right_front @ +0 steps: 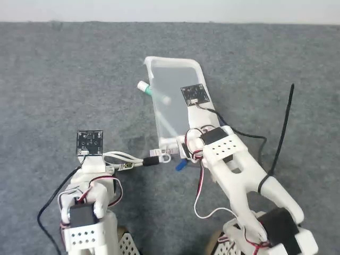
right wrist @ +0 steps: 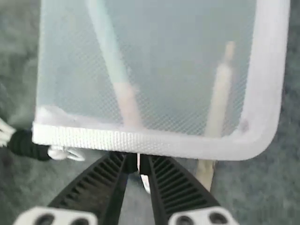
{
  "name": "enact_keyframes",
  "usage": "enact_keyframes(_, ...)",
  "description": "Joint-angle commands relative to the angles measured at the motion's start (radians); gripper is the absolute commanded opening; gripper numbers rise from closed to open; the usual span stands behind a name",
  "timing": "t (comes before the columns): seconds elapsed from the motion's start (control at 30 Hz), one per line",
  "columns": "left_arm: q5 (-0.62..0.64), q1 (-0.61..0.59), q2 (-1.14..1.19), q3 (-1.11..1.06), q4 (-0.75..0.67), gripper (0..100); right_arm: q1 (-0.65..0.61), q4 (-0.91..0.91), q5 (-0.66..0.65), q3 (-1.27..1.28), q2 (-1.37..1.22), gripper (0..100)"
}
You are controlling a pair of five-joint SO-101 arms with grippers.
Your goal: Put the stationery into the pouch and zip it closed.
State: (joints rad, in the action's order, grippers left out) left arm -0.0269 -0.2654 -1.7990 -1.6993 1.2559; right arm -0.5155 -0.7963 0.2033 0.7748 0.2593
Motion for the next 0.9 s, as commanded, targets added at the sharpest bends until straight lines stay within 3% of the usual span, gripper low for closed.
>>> enact_keyframes(0.0, -0.006, -0.008, -0.023, 0.019, -0.002, 1, 0.001, 0.099, 0.021, -0.061, 0.007, 0.6)
enact_keyframes(0.17, -0.006, -0.008, -0.023, 0.021, -0.002, 1, 0.064, 0.229, 0.141, -0.061, 0.001, 0.6)
enact_keyframes(0.3, -0.006, -0.009, -0.023, 0.022, -0.002, 1, 0.088, 0.248, 0.166, -0.063, 0.015, 0.6)
enact_keyframes(0.43, -0.006, -0.009, -0.023, 0.025, -0.002, 1, 0.061, 0.162, 0.167, -0.083, 0.050, 1.9)
enact_keyframes(0.63, -0.005, -0.038, -0.023, 0.025, -0.043, 1, -0.030, -0.018, 0.256, -0.107, 0.145, 17.3)
enact_keyframes(0.87, -0.005, -0.064, -0.023, 0.027, -0.074, 1, -0.173, -0.113, 0.322, -0.163, 0.154, 18.0)
